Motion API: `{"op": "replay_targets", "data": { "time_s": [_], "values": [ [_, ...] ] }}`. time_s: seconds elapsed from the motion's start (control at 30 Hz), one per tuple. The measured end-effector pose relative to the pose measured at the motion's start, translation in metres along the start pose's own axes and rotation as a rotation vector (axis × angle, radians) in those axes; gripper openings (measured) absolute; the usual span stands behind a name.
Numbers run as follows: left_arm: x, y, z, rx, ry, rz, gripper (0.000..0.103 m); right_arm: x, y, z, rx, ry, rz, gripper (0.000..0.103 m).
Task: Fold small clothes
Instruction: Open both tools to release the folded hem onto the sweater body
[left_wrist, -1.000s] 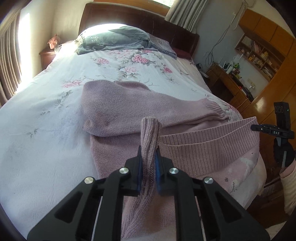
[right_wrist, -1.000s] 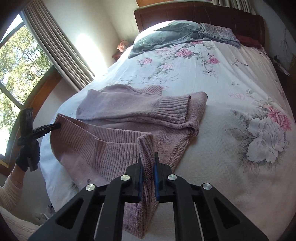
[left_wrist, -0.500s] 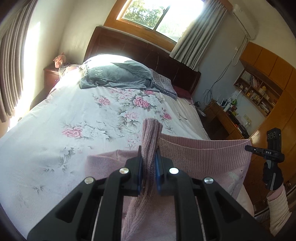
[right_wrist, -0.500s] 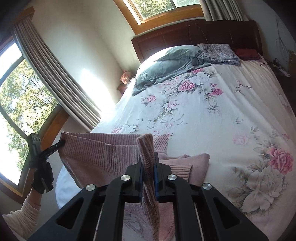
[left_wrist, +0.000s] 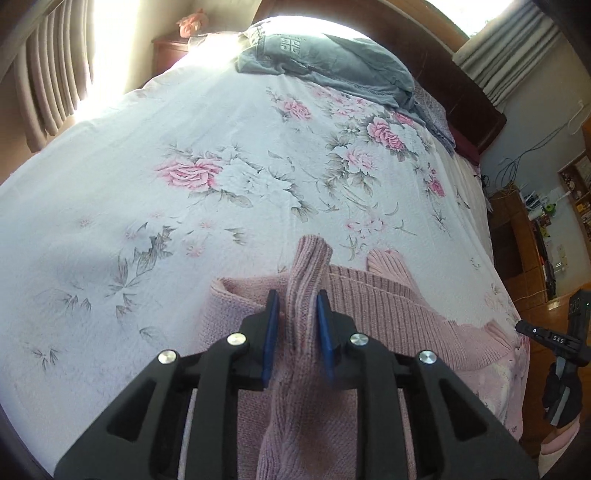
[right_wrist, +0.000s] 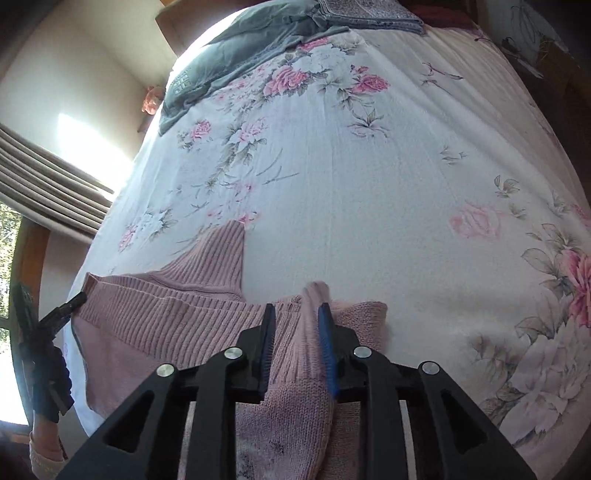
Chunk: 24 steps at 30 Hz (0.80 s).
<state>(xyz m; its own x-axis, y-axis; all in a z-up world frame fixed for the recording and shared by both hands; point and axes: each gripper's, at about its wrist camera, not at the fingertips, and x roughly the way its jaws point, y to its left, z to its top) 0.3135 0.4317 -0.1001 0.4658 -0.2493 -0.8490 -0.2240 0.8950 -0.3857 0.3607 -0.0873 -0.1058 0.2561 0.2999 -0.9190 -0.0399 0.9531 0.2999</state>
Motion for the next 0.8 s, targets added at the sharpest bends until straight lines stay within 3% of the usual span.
{"op": "replay_targets", "data": {
  "time_s": [0.17, 0.27, 0.43, 0.53, 0.63, 0.8],
  "values": [
    [-0.052, -0.022, -0.01, 0.151, -0.167, 0.093, 0.022, -0.026, 0.028, -0.015, -0.156, -0.042, 0.053, 0.026],
    [-0.074, -0.035, -0.018, 0.173, -0.207, 0.036, 0.022, -0.03, 0.052, -0.026, -0.226, -0.013, 0.102, 0.027],
    [-0.063, -0.06, -0.041, 0.249, -0.128, -0.066, 0.023, -0.016, 0.071, -0.042, -0.292, 0.046, 0.11, 0.033],
    [-0.035, -0.063, -0.058, 0.306, -0.06, -0.015, 0.023, 0.006, 0.069, -0.049, -0.295, 0.1, 0.053, 0.034],
    [-0.002, -0.048, -0.069, 0.295, 0.023, 0.034, 0.022, 0.027, 0.055, -0.056, -0.265, 0.146, 0.058, 0.034],
    [-0.001, -0.038, -0.064, 0.235, 0.027, -0.007, 0.021, 0.028, 0.054, -0.047, -0.254, 0.178, 0.082, 0.035]
  ]
}}
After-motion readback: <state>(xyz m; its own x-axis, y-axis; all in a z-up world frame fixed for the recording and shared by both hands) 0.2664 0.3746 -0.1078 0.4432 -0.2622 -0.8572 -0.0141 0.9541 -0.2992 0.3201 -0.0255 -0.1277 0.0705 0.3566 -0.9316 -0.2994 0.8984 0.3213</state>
